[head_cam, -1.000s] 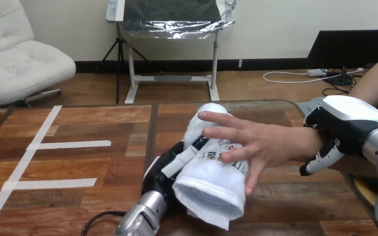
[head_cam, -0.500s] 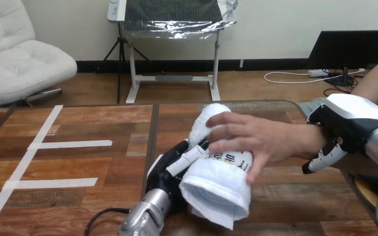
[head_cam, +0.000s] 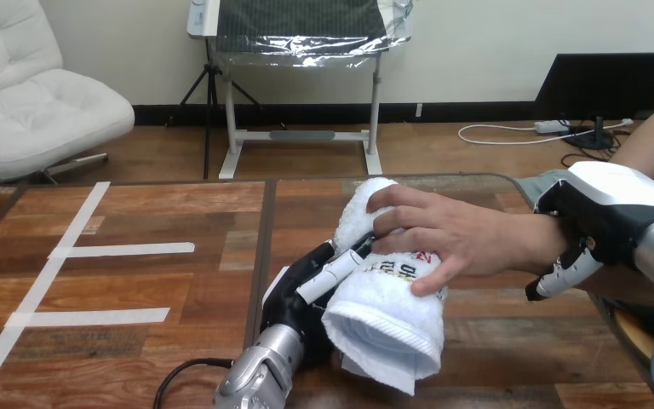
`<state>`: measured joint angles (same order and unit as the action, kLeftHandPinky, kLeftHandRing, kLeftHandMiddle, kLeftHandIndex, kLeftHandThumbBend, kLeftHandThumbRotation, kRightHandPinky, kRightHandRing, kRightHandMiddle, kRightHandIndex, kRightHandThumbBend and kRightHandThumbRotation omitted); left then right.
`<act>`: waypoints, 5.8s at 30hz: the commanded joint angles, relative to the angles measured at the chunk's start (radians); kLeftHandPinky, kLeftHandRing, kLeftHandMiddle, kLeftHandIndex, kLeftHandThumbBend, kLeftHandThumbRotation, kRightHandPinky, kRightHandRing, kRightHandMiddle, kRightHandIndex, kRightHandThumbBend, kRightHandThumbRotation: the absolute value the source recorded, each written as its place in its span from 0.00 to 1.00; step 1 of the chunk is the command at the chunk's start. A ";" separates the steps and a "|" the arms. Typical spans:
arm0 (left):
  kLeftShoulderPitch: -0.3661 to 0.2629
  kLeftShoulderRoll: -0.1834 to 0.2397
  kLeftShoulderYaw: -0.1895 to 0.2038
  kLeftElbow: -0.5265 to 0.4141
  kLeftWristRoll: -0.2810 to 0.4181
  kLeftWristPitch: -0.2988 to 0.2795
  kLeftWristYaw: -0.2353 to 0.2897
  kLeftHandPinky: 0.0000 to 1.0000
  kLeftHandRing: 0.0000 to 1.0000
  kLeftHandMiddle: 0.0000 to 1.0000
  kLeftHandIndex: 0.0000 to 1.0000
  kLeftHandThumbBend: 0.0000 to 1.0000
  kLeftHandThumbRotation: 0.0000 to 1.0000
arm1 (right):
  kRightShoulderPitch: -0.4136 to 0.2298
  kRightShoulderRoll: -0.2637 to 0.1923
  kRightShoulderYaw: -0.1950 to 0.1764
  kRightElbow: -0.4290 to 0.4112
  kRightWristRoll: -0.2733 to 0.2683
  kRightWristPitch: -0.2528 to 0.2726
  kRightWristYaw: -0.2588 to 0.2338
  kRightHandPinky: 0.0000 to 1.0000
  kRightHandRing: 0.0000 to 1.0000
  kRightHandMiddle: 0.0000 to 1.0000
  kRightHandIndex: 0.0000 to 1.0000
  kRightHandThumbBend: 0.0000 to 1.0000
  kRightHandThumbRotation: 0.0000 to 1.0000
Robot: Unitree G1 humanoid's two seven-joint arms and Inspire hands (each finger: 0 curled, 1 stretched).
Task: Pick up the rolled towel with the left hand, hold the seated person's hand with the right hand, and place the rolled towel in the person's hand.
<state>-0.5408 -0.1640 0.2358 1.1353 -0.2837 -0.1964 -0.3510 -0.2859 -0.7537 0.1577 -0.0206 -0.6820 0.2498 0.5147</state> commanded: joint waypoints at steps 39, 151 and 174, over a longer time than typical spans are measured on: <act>-0.070 -0.094 -0.042 -0.041 -0.018 -0.043 -0.085 0.21 0.30 0.40 0.48 0.67 0.09 | 0.017 0.008 -0.014 -0.057 -0.001 0.021 -0.022 0.35 0.43 0.51 0.53 0.77 0.00; 0.427 -0.023 -0.208 -0.713 0.111 -0.181 -0.041 0.74 0.81 0.85 0.93 0.62 0.88 | 0.432 0.386 -0.074 -0.515 0.021 -0.266 -0.629 0.69 0.81 0.84 0.72 0.65 0.00; 0.695 0.026 -0.254 -0.993 0.288 -0.488 0.170 0.65 0.72 0.79 0.89 0.48 0.90 | 0.521 0.589 0.079 -0.377 -0.001 -0.552 -0.963 0.81 0.90 0.91 0.76 0.21 0.00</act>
<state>0.0984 -0.0568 0.0159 0.3761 -0.0767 -0.5100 -0.2771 0.2895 -0.2615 0.0908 -0.3529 -0.6873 -0.0530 -0.2911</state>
